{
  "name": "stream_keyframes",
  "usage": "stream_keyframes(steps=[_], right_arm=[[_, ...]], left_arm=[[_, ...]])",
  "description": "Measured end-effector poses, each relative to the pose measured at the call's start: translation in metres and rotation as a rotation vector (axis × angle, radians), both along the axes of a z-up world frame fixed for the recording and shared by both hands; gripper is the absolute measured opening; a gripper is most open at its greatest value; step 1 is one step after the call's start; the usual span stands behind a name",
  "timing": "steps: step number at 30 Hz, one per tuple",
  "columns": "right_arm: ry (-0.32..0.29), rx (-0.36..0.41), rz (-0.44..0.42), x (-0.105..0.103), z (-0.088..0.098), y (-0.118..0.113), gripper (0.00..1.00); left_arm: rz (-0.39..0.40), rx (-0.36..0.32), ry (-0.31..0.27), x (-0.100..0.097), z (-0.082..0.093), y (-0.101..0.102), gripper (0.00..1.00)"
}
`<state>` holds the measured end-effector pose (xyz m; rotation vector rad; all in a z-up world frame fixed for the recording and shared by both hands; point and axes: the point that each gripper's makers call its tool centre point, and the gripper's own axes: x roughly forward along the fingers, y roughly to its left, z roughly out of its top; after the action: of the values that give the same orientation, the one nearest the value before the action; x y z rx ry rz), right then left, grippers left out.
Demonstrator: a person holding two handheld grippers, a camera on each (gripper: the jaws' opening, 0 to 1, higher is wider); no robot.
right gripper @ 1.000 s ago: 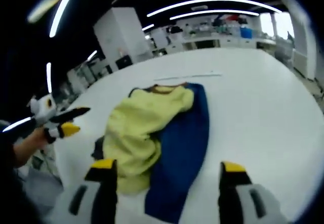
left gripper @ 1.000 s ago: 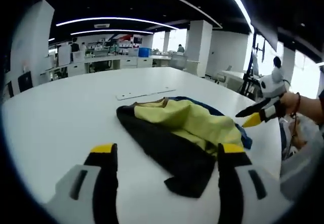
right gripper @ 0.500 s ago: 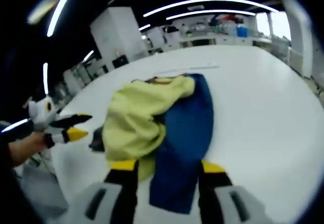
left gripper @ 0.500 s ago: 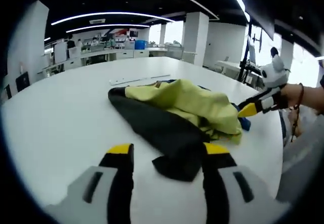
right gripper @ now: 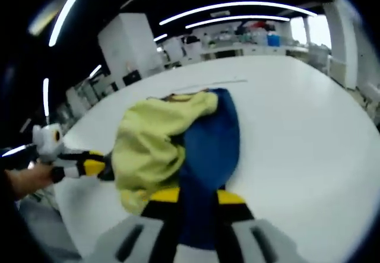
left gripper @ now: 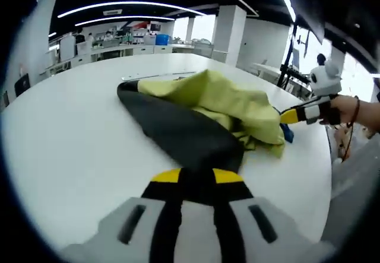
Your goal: Fold the garment on the visible template until the final outline fits inside the template.
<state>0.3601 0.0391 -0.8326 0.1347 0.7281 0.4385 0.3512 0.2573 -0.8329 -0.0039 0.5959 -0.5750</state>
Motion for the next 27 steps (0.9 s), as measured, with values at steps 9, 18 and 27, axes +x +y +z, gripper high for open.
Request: stream_keyframes(steps=[9,18,27], right_arm=[[-0.006,0.005,-0.013,0.001,-0.004,-0.002,0.00],[-0.056,-0.069,0.010,0.008,0.012,-0.014,0.00],[-0.076,-0.142,0.026,0.020,0.024,-0.041,0.00]], left_arm=[[0.029,-0.045,0.041,0.002,-0.002,0.002,0.01],[0.047,-0.061,0.028,0.003,0.021,0.017,0.00],[0.154,-0.069,0.001,0.010,0.040,0.064,0.00]])
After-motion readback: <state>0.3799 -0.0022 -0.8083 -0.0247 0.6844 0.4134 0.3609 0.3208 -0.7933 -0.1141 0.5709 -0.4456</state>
